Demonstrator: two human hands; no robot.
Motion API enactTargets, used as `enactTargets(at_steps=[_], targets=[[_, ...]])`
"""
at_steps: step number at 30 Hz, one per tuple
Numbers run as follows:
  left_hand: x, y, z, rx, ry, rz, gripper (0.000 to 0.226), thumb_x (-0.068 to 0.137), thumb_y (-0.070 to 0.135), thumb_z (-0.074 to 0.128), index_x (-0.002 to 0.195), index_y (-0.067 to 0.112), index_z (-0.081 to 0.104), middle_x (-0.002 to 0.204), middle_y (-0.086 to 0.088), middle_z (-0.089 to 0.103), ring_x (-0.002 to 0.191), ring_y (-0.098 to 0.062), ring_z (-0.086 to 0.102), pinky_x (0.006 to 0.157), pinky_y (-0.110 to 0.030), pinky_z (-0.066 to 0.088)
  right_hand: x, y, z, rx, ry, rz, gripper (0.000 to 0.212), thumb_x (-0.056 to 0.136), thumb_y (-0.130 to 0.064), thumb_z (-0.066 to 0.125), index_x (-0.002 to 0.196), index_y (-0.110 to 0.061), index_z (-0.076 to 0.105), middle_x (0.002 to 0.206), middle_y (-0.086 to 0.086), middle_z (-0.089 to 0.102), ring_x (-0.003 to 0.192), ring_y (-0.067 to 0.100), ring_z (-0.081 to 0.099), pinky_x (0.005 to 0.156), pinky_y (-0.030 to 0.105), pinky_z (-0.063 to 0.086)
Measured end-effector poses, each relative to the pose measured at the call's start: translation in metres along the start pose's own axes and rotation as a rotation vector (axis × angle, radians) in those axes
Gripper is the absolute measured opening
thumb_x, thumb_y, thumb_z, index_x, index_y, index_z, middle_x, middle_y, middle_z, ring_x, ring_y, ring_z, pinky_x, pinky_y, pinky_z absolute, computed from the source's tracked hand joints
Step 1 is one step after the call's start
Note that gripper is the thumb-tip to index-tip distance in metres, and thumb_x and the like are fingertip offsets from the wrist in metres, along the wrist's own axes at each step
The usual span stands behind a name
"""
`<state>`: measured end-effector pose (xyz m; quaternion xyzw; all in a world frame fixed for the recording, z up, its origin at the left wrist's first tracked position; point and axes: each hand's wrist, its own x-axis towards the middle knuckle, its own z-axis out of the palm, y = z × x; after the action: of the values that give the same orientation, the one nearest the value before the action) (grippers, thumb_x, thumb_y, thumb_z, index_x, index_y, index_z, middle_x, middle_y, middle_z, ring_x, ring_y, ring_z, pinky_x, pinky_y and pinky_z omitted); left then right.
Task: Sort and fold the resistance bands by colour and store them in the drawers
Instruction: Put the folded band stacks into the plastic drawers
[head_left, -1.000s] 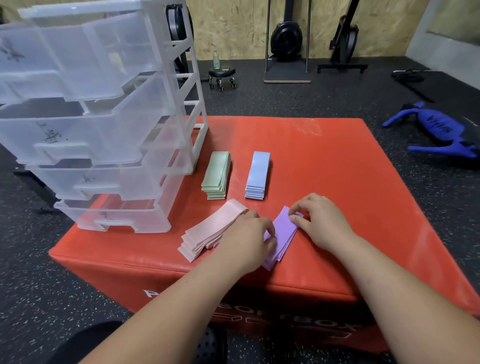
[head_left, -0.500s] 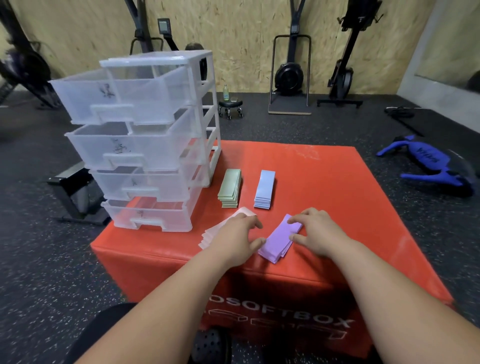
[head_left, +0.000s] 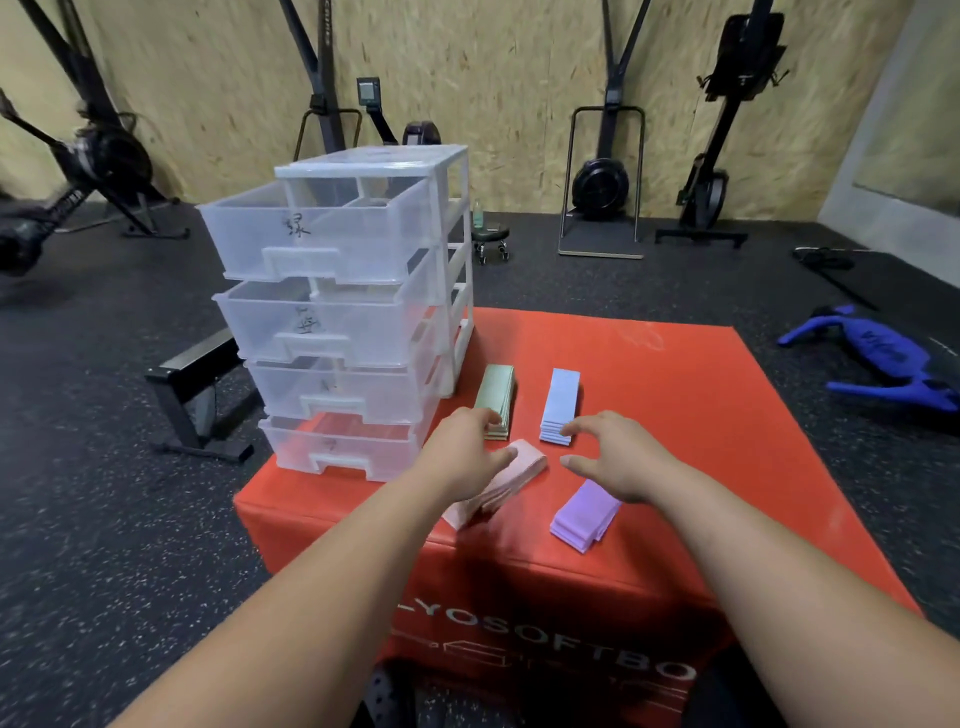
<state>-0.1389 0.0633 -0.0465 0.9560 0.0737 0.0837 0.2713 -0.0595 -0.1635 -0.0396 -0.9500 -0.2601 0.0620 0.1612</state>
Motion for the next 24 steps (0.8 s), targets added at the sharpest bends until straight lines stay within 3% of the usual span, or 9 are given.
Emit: enactTargets(at_steps=[6, 10, 15, 20, 24], targets=[[0.075, -0.007, 0.014, -0.007, -0.002, -0.081, 0.070, 0.091, 0.044, 0.075, 0.149, 0.013, 0.051, 0.144, -0.013, 0.054, 0.130, -0.032, 0.057, 0.109, -0.041, 0.047, 0.093, -0.011, -0.011, 0.015, -0.024, -0.034, 0.051, 0.094, -0.045, 0.071, 0.141, -0.029, 0.059, 0.141, 0.001, 0.063, 0.126, 0.025, 0.060, 0.104, 0.035, 0.047], [0.118, -0.026, 0.036, -0.021, -0.001, -0.201, 0.066, 0.085, 0.054, 0.075, 0.135, 0.016, 0.053, 0.133, -0.014, 0.054, 0.121, -0.036, 0.059, 0.102, -0.045, 0.051, 0.163, -0.012, -0.002, -0.002, -0.030, -0.059, 0.054, 0.093, -0.042, 0.072, 0.142, -0.024, 0.058, 0.141, 0.002, 0.064, 0.126, 0.025, 0.061, 0.106, 0.037, 0.048], [0.160, -0.041, 0.064, -0.013, 0.028, -0.303, 0.078, 0.074, 0.063, 0.081, 0.128, 0.015, 0.054, 0.128, -0.014, 0.056, 0.118, -0.037, 0.060, 0.099, -0.047, 0.053, 0.233, -0.006, 0.022, -0.093, -0.054, -0.078, 0.052, 0.096, -0.041, 0.068, 0.138, -0.012, 0.057, 0.138, 0.011, 0.064, 0.126, 0.035, 0.059, 0.103, 0.043, 0.047], [0.178, -0.047, 0.079, 0.069, 0.048, -0.270, 0.062, 0.075, 0.045, 0.083, 0.125, 0.019, 0.060, 0.119, -0.008, 0.059, 0.108, -0.033, 0.064, 0.090, -0.044, 0.056, 0.273, 0.001, 0.043, -0.113, -0.098, -0.093, 0.044, 0.102, -0.042, 0.057, 0.137, -0.014, 0.057, 0.136, 0.013, 0.065, 0.124, 0.038, 0.059, 0.098, 0.043, 0.049], [0.174, -0.052, 0.090, 0.063, 0.109, -0.248, 0.055, 0.078, 0.047, 0.077, 0.124, 0.022, 0.060, 0.115, -0.004, 0.056, 0.103, -0.030, 0.063, 0.087, -0.044, 0.056, 0.290, 0.010, 0.053, -0.052, -0.141, -0.060, 0.046, 0.101, -0.043, 0.059, 0.138, -0.017, 0.056, 0.133, 0.011, 0.067, 0.122, 0.036, 0.059, 0.098, 0.043, 0.049]])
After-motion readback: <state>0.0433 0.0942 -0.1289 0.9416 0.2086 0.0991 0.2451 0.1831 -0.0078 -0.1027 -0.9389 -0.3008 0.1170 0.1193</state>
